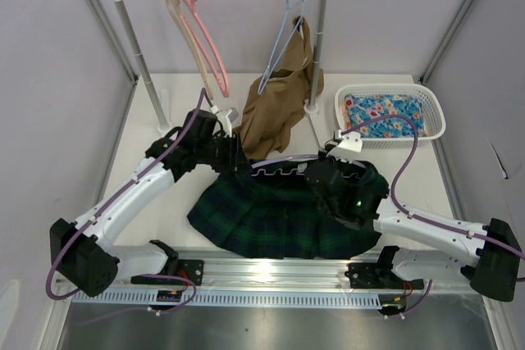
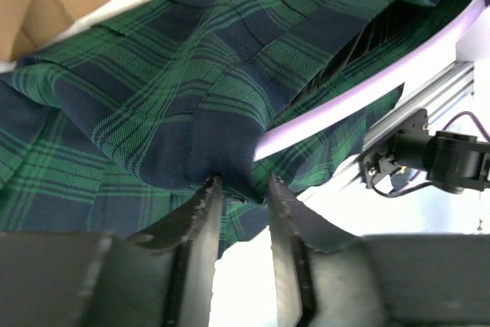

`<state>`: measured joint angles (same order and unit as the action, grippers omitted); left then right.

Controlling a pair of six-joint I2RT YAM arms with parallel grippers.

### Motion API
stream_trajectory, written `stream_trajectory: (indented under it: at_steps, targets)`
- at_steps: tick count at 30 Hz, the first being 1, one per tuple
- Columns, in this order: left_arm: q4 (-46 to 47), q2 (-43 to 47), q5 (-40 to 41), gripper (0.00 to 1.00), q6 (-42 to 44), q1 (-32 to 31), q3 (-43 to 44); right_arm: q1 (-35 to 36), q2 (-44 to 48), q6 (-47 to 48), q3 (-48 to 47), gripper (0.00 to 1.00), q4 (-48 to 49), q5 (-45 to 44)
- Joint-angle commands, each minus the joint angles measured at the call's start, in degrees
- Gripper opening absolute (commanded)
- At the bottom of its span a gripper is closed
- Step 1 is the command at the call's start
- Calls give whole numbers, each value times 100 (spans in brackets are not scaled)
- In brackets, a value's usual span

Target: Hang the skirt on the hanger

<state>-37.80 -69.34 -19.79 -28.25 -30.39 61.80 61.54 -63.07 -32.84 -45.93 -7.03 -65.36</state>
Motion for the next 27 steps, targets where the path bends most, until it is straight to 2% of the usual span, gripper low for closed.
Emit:
stream_trajectory:
  at_steps: [1, 6, 12, 23, 27]
  targets:
    - [317, 26, 55, 37, 460, -81, -10, -133, 172, -381, -346, 0, 26, 137]
    - [546, 61, 54, 42, 707, -142, -142, -309, 49, -504, -302, 0, -36, 375]
    - [625, 9, 247, 41, 803, -151, -221, -344, -92, -451, -276, 0, 105, 559]
    - [107, -229, 1784, 44, 1778, -836, 253, -476, -127, -205, -416, 0, 167, 919]
    - [54, -299, 1943, 44, 2086, -1074, 394, -573, -118, -196, -417, 0, 167, 1061]
